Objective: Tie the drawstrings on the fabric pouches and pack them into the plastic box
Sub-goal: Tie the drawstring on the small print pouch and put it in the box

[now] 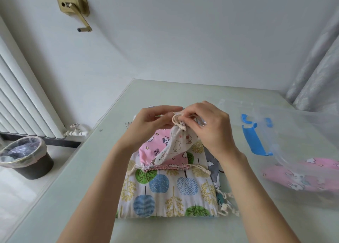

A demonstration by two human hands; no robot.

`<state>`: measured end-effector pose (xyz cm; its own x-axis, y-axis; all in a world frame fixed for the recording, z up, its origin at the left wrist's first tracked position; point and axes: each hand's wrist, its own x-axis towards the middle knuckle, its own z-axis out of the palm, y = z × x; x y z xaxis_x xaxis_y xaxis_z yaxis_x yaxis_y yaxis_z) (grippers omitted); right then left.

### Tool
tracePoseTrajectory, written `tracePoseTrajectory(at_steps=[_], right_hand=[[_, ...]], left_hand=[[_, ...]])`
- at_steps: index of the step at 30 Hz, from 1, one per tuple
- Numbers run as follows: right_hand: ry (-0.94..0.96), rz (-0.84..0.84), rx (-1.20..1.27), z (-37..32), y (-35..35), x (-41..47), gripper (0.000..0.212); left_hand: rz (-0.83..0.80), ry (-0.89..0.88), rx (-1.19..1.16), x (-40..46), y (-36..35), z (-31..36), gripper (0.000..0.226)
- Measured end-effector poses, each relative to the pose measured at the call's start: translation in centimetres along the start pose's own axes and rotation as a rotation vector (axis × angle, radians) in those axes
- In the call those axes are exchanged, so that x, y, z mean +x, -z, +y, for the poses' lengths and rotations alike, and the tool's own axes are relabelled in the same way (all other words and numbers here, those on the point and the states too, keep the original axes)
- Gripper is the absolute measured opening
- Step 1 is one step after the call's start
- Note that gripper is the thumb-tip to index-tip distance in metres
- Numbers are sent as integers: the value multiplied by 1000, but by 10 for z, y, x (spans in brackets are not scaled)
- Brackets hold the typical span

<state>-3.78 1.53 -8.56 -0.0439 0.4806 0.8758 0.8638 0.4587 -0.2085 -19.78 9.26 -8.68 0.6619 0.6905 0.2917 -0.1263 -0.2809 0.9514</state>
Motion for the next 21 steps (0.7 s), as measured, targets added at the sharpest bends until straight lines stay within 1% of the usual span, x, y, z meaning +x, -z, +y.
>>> tracePoseTrajectory(at_steps=[2,5,9,13,15,19,21], right_hand=[[15,4,33,1,-3,-2,13],[5,2,109,3,-4,-3,13],[-79,-12,239,3,-1,-2,17],[-88,-34,271,3,2,-1,17],[-101,-68,269,6,2,-1,14],[-172,-194,256,15,8,-2,8],[-157,-217,235,16,8,-2,8]], left_hand=[[-20,-12,45,0,-1,-1,24],[-35,2,33,0,-1,-2,22],[-48,-13,20,0,1,-3,20],[-49,-21,62,0,0,-5,23],[-57,-16,128,0,0,-6,23],[-50,0,227,0,-2,-5,30],[-31,16,280,2,-5,-5,25]])
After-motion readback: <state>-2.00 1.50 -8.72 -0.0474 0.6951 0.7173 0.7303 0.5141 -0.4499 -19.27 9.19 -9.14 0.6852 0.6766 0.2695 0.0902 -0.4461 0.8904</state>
